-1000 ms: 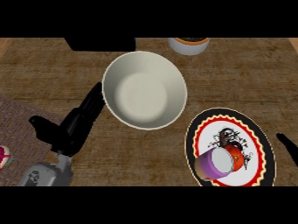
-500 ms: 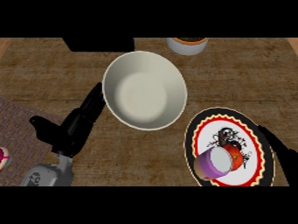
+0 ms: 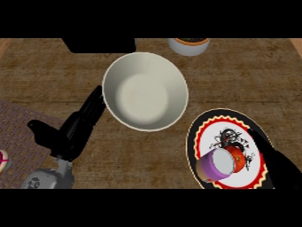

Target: Pick the tomato from the plate and place it in the bowl

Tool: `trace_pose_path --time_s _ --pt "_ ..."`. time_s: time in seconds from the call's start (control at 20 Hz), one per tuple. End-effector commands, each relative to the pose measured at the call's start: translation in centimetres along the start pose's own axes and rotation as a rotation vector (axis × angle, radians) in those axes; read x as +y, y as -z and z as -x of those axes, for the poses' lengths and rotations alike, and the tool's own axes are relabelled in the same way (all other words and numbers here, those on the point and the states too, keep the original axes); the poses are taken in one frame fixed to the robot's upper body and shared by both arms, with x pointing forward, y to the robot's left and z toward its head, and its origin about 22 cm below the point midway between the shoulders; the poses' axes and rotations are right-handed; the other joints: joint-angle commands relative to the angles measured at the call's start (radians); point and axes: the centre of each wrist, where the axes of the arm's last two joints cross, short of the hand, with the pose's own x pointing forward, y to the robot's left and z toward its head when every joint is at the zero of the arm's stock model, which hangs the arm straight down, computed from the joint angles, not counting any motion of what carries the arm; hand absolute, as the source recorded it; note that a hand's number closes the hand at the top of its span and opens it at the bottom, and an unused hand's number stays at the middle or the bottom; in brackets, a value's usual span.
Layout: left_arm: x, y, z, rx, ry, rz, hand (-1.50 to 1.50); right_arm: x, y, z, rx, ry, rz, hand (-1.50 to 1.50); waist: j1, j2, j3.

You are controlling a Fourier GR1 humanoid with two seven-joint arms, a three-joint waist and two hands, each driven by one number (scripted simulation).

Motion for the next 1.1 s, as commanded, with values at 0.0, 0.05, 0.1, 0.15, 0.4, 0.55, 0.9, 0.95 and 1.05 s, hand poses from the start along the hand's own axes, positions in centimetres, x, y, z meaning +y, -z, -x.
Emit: trace_pose_path --time_s 0.0,0.05,0.1,0.15,0.4,0.55,0.9,0.95,1.05 --pt "0.5 -0.3 0.3 -0.005 0.001 0.001 0.0 0.8 1.0 -0.1 0.023 -0.018 0.005 -1.5 0.0 0.0 0.0" --pt "-0.3 -3.1 -0.7 0.007 0.018 0.001 0.0 1.9 -0.6 -0.7 0.012 -0.019 0.005 -1.5 0.003 -0.002 0.0" --pt "-1.4 0.6 0.5 -0.008 0.014 0.003 0.0 2.8 2.2 -0.9 -0.003 0.002 0.014 -1.5 0.0 0.001 0.0" --pt "0.4 -0.1 -1.4 0.005 0.001 -0.011 0.0 2.3 1.2 -0.6 0.007 -0.004 0.013 -1.5 0.0 0.0 0.0" --pt "0.6 -0.1 1.0 0.009 0.013 -0.005 0.0 3.7 0.4 2.7 0.013 -0.007 0.016 -1.5 -0.005 0.0 0.0" --pt "-0.7 -1.0 -0.3 0.005 0.006 0.005 0.0 3.8 3.3 -0.9 0.035 0.008 0.021 -1.5 0.003 0.0 0.0" --pt "-0.1 1.9 -0.2 -0.001 -0.013 0.007 0.0 5.3 4.3 0.1 0.033 0.02 0.025 -1.5 -0.001 0.001 0.0" --pt "1.6 -0.7 1.9 0.008 -0.008 -0.01 0.0 5.9 3.1 1.0 0.027 0.033 0.028 -1.5 -0.001 0.0 0.0" --pt "-0.9 2.3 -1.0 0.01 0.0 0.003 0.0 4.5 5.9 0.3 0.021 0.028 0.034 -1.5 0.0 0.001 0.0"
